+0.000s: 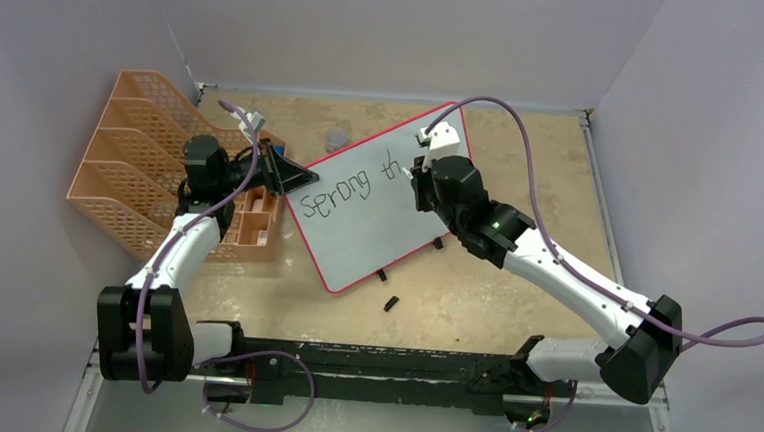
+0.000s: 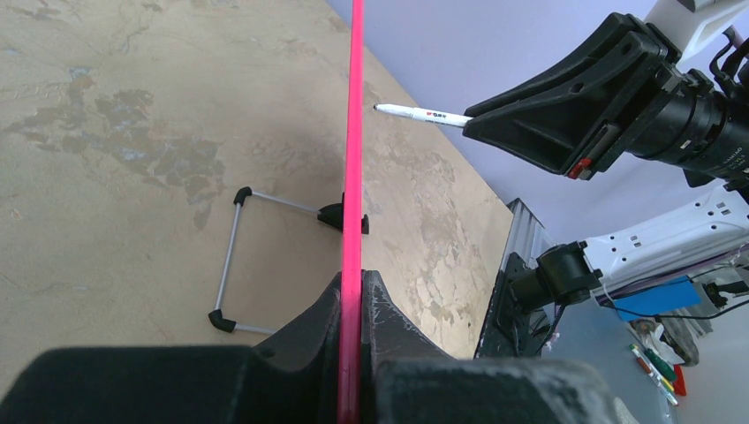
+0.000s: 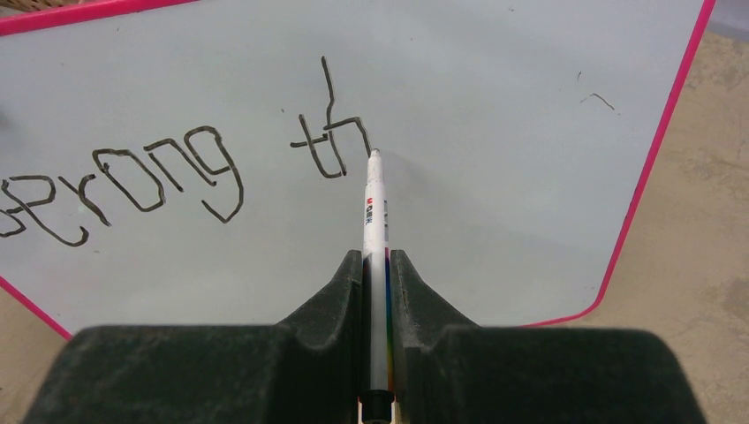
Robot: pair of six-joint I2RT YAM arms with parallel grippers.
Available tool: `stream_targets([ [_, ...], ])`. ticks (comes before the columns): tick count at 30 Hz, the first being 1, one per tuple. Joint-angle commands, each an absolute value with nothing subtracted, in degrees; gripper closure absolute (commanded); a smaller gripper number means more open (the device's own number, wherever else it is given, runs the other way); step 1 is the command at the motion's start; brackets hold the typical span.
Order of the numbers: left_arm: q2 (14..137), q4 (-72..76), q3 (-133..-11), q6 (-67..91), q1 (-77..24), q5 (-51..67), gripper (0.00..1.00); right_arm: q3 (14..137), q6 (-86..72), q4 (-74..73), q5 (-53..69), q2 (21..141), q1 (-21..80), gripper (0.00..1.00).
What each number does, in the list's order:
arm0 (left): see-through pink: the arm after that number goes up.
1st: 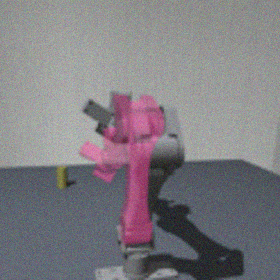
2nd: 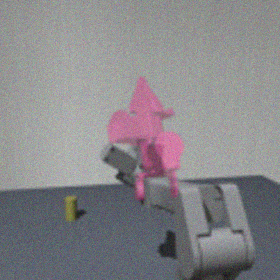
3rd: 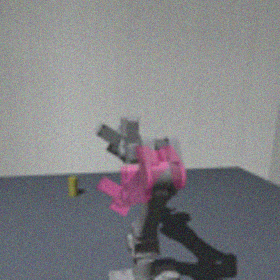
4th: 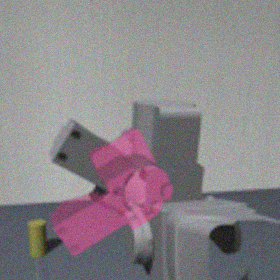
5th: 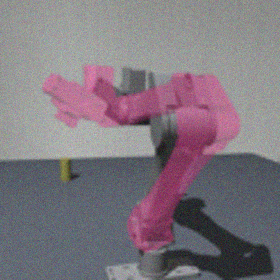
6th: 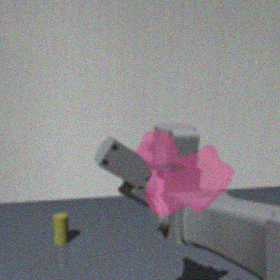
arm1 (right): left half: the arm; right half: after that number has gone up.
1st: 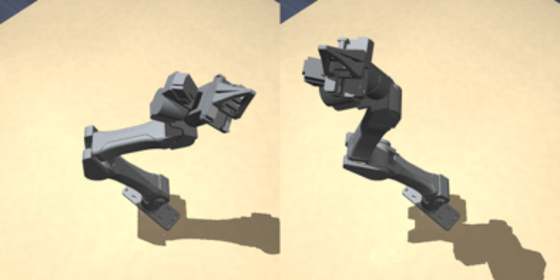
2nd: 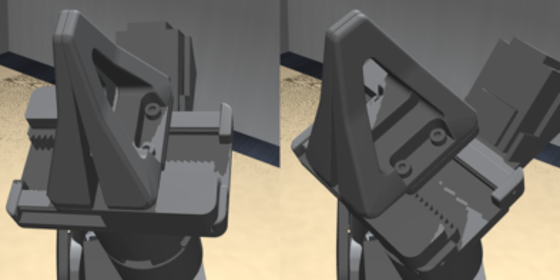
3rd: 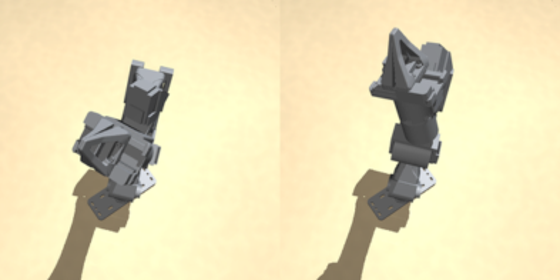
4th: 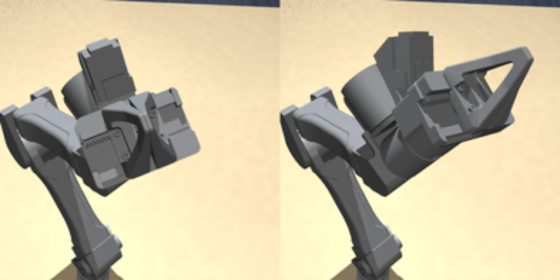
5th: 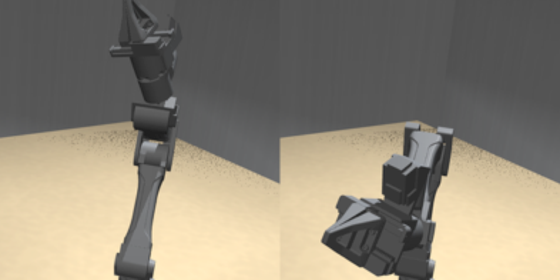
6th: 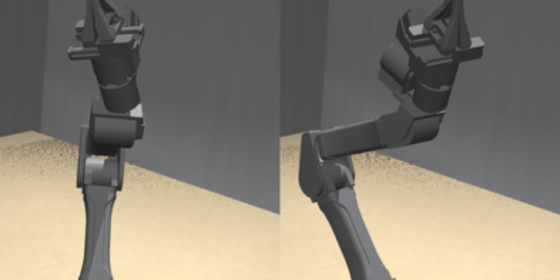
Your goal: Write a sentence on the whiteboard
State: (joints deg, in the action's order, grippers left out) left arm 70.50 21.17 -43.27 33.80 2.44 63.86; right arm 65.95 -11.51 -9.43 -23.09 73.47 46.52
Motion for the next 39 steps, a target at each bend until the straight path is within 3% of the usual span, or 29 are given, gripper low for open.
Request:
stream_targets([
  [1, 70.9, 19.9, -44.1, 31.2, 1.1, 66.3, 1.00, 67.9, -10.2, -5.5, -24.5, 73.3, 46.3, 1.00],
  [39, 71.0, 20.0, -44.2, 31.4, 1.1, 66.7, 1.00, 68.1, -9.9, -6.7, -22.5, 75.4, 44.6, 1.00],
])
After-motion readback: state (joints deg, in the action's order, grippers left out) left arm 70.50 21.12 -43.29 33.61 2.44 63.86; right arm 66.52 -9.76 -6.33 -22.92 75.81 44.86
